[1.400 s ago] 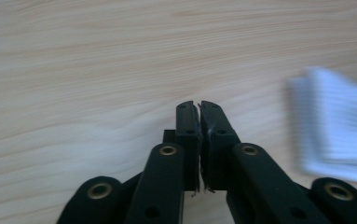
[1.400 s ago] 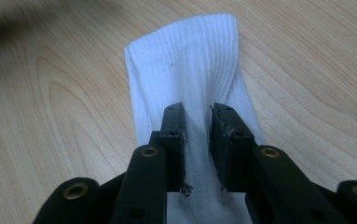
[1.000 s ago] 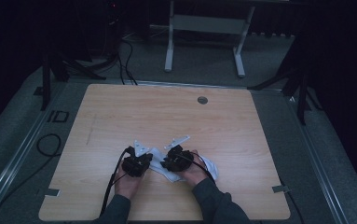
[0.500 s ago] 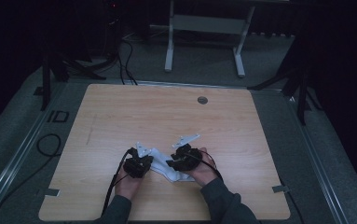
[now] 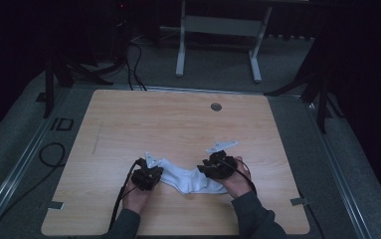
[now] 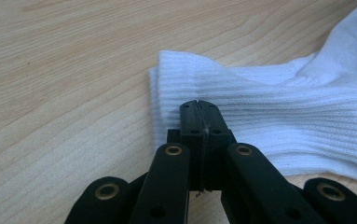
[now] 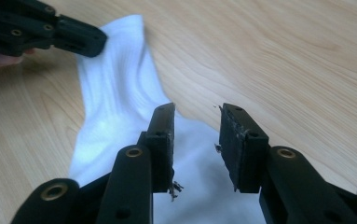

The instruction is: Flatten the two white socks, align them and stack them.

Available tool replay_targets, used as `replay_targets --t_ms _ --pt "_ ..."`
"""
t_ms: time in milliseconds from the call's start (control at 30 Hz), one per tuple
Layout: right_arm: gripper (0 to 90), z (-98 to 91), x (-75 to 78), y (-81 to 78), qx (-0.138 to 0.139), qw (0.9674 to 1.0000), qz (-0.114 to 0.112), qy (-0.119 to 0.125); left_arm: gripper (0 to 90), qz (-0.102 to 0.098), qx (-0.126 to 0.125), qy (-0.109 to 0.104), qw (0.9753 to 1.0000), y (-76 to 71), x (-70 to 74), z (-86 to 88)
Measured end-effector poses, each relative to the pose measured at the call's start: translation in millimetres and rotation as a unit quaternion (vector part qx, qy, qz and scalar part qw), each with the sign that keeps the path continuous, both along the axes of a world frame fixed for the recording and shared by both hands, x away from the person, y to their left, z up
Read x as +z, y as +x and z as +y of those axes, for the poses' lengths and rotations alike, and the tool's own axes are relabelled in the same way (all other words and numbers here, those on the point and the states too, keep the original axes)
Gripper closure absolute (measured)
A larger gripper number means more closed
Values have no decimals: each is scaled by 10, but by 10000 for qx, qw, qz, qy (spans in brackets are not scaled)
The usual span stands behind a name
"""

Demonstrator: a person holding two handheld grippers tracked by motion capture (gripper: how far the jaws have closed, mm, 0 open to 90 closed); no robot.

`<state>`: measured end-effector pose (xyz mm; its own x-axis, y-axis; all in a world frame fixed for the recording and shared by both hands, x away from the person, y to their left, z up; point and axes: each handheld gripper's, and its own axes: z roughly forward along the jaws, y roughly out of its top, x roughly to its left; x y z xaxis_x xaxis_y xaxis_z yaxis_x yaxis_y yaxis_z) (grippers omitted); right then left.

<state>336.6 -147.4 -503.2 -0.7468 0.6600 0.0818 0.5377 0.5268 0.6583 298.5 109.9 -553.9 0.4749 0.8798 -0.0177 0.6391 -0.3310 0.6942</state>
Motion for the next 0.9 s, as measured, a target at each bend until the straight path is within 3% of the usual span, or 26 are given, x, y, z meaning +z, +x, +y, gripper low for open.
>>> replay_targets --t_ms 200,467,733,900 --pt "672 -303 43 -64 -428 9991 12 -9 899 8 25 -8 10000 -6 1 -2" --pt "683 -468 -112 -224 -645 9967 89 -487 899 17 31 26 10000 -17 4 -6" --pt "657 -621 -271 -269 -928 9937 307 -545 899 -4 47 58 10000 -25 2 -15" --pt "692 -608 -349 -229 -893 9938 402 -527 899 -3 54 58 10000 -29 2 -16"
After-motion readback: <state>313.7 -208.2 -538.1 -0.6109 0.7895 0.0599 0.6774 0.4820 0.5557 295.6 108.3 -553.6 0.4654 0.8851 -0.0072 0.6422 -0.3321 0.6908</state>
